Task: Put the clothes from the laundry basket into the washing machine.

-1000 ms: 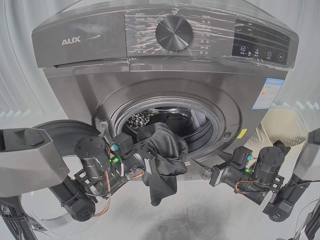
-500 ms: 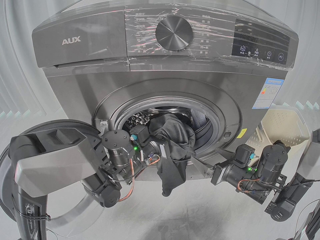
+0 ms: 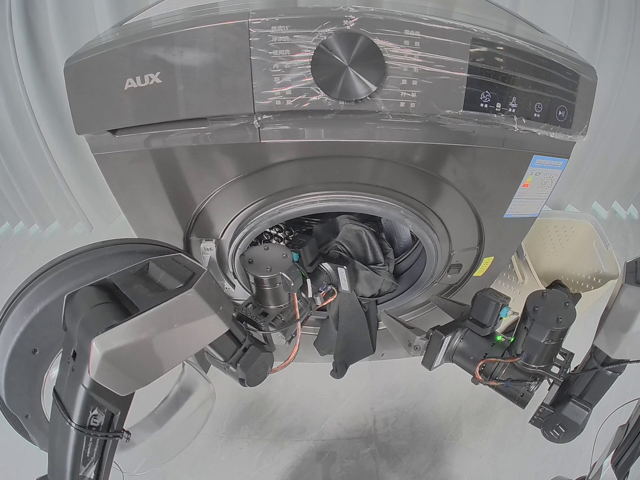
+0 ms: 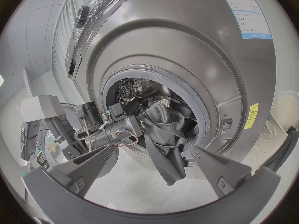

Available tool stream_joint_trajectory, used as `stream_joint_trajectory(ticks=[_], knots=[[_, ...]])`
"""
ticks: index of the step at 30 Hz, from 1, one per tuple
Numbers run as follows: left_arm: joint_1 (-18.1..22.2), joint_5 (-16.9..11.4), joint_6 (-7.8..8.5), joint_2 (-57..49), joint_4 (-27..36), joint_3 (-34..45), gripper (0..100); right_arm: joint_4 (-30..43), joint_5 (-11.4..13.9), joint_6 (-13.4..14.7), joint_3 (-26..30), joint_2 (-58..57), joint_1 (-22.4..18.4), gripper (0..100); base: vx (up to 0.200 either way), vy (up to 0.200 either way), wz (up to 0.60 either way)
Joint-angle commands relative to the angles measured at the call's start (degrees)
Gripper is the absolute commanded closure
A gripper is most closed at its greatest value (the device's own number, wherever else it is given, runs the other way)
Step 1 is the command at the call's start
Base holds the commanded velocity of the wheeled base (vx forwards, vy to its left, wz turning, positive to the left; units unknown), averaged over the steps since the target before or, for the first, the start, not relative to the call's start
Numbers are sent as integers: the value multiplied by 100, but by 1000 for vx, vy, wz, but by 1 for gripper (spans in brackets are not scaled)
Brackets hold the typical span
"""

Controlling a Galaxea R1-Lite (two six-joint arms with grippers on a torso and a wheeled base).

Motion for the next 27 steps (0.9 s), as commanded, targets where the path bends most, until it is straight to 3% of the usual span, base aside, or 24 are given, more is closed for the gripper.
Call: stream_joint_trajectory(ticks=[1, 5, 14, 21, 25, 26, 27], knots=[[2, 96, 5, 318, 161, -431, 100, -5, 1, 1, -3, 28, -5, 0, 0, 0, 0], [90, 483, 14, 581, 644, -1205, 100, -5, 1, 1, -12, 37, 4, 0, 0, 0, 0], [309, 562, 23, 1372, 1250, -2839, 100, -5, 10, 1, -12, 45, -22, 0, 0, 0, 0], [415, 940, 32, 1944, 1760, -4421, 100, -5, 10, 1, -3, 63, -40, 0, 0, 0, 0], [441, 1037, 58, 2111, 1883, -4569, 100, -5, 10, 1, -3, 63, -40, 0, 0, 0, 0], [450, 1037, 67, 2111, 1883, -4569, 0, -5, 10, 1, -3, 63, -40, 0, 0, 0, 0], [459, 1037, 102, 2128, 1874, -4569, 0, -5, 10, 1, -3, 63, -49, 0, 0, 0, 0]])
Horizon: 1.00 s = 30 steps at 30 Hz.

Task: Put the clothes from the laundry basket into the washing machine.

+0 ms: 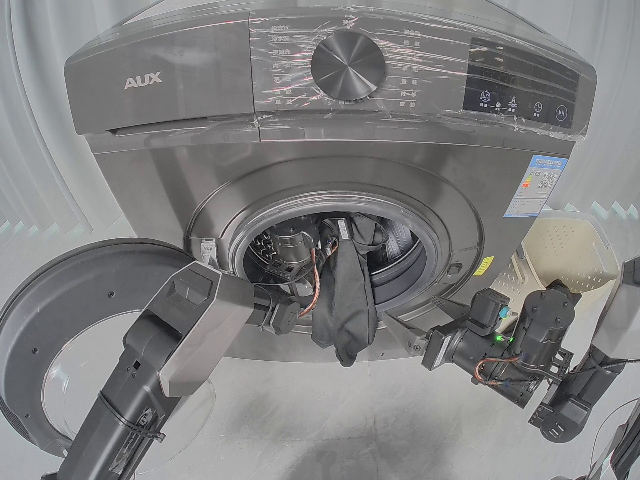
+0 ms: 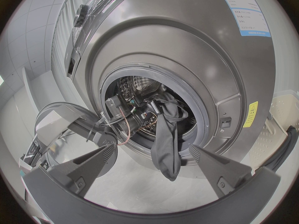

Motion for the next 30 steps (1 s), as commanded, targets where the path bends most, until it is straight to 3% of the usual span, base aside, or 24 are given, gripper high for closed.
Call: stream_joint_trajectory(ticks=[1, 5, 9, 10, 13, 18, 25, 30], knots=[[65, 52, 42, 403, 37, -279, 0, -1, -4, 0, 0, 17, -16, 0, 0, 0, 0], [56, 61, 42, 298, 29, -132, 0, -1, -4, 0, 0, 17, -16, 0, 0, 0, 0], [-14, 43, 42, -361, 64, 906, 0, -1, -4, 0, 0, 17, -16, 0, 0, 0, 0], [-67, -45, 51, -616, 99, 1424, 0, -1, -4, 0, 0, 17, -25, 0, 0, 0, 0], [-164, -141, 51, -1021, 204, 1987, 0, -1, -4, 0, 0, 17, -7, 0, 0, 0, 0], [-287, -581, 104, -1768, 617, 3173, 0, -1, -4, 0, 0, 17, 2, 0, 0, 0, 0], [-489, -1117, 121, -2005, 705, 3700, 0, -1, -12, 0, 8, 17, 28, 0, 0, 0, 0], [-594, -1214, 192, -1680, 670, 3700, 0, -1, -4, 0, 8, 17, 28, 0, 0, 0, 0]])
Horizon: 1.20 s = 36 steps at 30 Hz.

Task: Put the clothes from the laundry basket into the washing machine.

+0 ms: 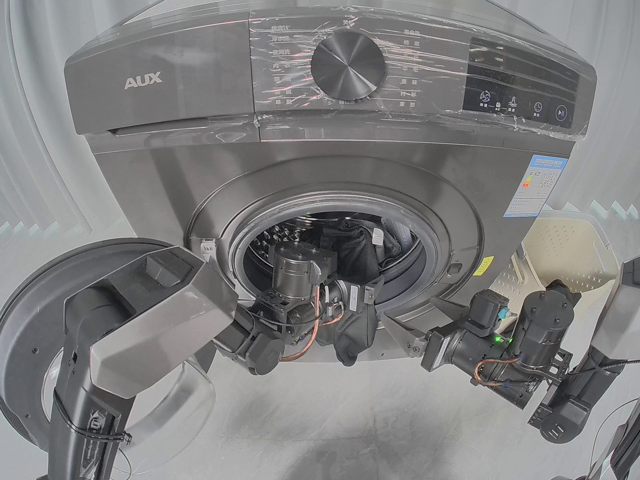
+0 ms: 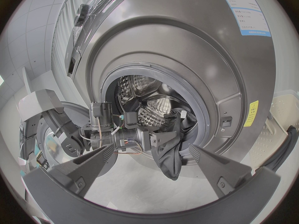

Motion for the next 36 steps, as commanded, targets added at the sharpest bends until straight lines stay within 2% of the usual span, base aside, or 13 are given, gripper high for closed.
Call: stream_joint_trajectory(ticks=[1, 5, 10, 11, 17, 20, 24, 25, 26, 29, 35, 36], knots=[[-109, -38, 62, 100, -31, 46, 0, -1, 0, 1, 2, 8, 11, 0, 0, 0, 0], [-83, -38, 255, 566, -110, -226, 0, -1, 0, 1, 2, 8, 11, 0, 0, 0, 0], [-12, -3, 299, 944, -119, -578, 0, -1, 0, 1, 2, 8, 11, 0, 0, 0, 0], [5, 6, 308, 997, -128, -604, 100, -1, 0, 1, 2, 8, 11, 0, 0, 0, 0], [75, 41, 290, 1181, -225, -885, 100, -1, 0, 1, -7, -10, 11, 0, 0, 0, 0], [181, 155, 281, 1181, -269, -1184, 100, -1, 0, 1, -7, -10, 11, 0, 0, 0, 0], [401, 717, 246, 1340, -339, -2283, 100, -1, 0, 1, -15, -10, 20, 0, 0, 0, 0], [401, 717, 246, 1340, -339, -2283, 100, -1, 0, 1, -15, -10, 20, 0, 0, 0, 0], [506, 920, 246, 1480, -330, -2880, 100, -1, 0, 1, -15, 8, 11, 0, 0, 0, 0], [594, 999, 237, 1577, -269, -3487, 100, -1, 0, 1, -15, -10, 11, 0, 0, 0, 0], [594, 1016, 229, 1595, -313, -3539, 100, -1, 0, 1, -7, 8, 11, 0, 0, 0, 0], [594, 1016, 220, 1595, -313, -3531, 0, -1, 0, 1, -7, 8, 11, 0, 0, 0, 0]])
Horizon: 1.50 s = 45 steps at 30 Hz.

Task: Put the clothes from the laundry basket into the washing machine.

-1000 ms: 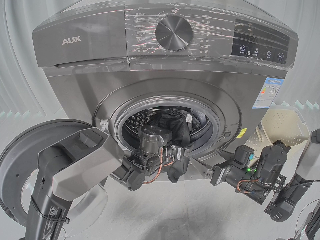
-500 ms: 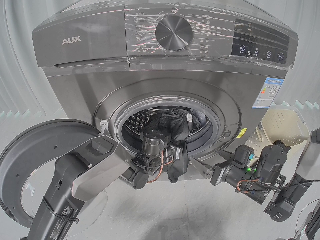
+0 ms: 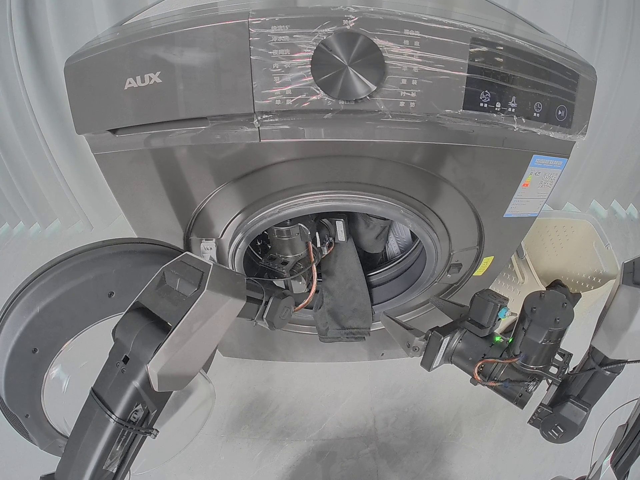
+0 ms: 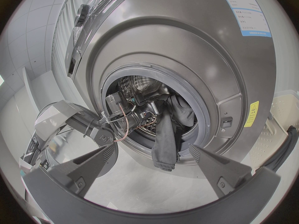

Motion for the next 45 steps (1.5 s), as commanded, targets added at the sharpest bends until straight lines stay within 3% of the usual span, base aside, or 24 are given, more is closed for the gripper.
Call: stream_joint_trajectory(ticks=[1, 8, 13, 26, 27, 36, 41, 44, 45], knots=[[29, 14, -34, 123, -13, -120, 0, -1, 2, 1, 6, 10, 0, 0, 0, 0, 0], [-208, -100, -52, -361, -13, 1224, 0, -1, 2, 1, 6, 10, 0, 0, 0, 0, 0], [-481, -443, -52, -554, -65, 2209, 0, -1, 2, 1, 6, -7, 0, 0, 0, 0, 0], [-507, -496, 36, -185, -118, 2367, 0, -1, 2, 1, -12, 10, 9, 0, 0, 0, 0], [-507, -496, 36, -176, -118, 2349, 100, -1, 2, 1, -12, 10, 9, 0, 0, 0, 0], [-428, -487, 18, -158, -127, 1998, 100, -10, 2, 1, -30, 10, 9, 0, 0, 0, 0], [-244, -197, -17, -106, -65, 882, 100, -10, 2, 1, -47, -7, 9, 0, 0, 0, 0], [2, 76, -17, 167, 216, -507, 100, -10, 2, 1, -47, -7, 9, 0, 0, 0, 0], [55, 111, -17, 255, 295, -567, 100, -10, 2, 1, -47, -7, 0, 0, 0, 0, 0]])
